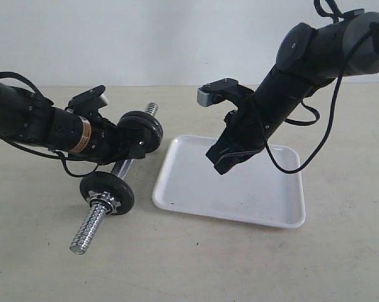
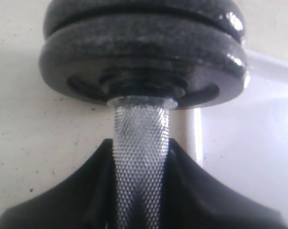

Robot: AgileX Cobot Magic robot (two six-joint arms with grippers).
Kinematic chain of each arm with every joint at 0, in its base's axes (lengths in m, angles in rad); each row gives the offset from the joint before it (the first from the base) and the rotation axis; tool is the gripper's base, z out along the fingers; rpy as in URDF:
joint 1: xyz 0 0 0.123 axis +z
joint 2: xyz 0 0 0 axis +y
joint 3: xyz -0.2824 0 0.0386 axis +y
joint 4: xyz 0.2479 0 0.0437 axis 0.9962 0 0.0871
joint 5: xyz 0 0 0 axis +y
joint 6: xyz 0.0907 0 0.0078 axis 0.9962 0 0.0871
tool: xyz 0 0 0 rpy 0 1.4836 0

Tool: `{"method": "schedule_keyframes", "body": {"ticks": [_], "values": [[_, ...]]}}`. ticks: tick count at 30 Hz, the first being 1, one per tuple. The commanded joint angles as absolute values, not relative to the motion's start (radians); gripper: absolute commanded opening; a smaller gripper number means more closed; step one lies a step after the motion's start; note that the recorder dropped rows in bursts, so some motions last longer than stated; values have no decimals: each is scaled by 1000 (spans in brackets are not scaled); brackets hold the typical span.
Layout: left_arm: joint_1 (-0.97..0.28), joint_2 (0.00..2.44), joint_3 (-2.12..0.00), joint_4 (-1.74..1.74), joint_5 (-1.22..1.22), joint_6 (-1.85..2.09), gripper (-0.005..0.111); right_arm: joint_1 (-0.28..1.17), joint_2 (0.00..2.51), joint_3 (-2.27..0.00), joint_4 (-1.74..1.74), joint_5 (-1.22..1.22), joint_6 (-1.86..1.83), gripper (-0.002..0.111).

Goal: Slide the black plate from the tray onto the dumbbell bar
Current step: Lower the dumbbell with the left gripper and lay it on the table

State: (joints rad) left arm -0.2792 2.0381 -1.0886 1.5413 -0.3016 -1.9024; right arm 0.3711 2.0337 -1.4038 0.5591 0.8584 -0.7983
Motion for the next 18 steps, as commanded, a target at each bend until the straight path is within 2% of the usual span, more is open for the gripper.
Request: {"method": "schedule_keyframes", "body": {"ticks": [1, 18], "values": [[-280, 1995, -1122, 1514, -330, -1884, 4, 369, 2022, -1408, 552, 864, -797, 0], [-280, 1995, -1122, 1514, -313, -1893, 4, 369, 2022, -1408, 549, 870, -791, 0]]}}
